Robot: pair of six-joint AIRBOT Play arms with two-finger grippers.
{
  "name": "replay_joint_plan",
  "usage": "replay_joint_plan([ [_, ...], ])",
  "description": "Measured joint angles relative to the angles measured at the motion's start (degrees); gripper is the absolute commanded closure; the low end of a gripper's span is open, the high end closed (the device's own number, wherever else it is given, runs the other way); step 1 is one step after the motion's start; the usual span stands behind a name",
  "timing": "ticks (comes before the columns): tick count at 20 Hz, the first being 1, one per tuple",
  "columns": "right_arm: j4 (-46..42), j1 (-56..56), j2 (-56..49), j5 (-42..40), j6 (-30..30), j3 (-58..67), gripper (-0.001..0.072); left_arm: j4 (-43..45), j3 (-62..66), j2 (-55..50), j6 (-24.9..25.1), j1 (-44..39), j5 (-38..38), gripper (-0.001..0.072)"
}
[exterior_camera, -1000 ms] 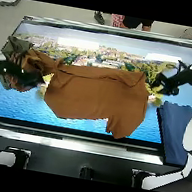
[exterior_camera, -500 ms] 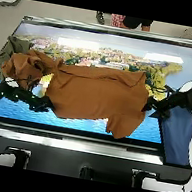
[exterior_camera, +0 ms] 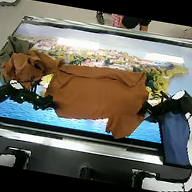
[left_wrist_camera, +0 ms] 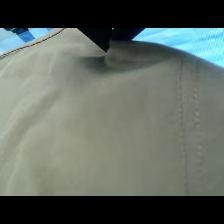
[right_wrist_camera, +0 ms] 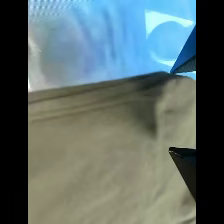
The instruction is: Fold the shirts.
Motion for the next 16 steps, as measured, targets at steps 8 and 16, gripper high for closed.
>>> replay_joint_plan([
  [8,4.09,0.07,0.22,-3.89,-0.68,1.90,0.0677,2.58,4.70,2.43,1.44,0.00,-1.25,0.0684],
  [16,0.48,0.02,31.39,-19.61,-5.88,25.42,0.0677,14.05,46.01,25.86,-2.75,-0.13,-2.32,0.0682],
])
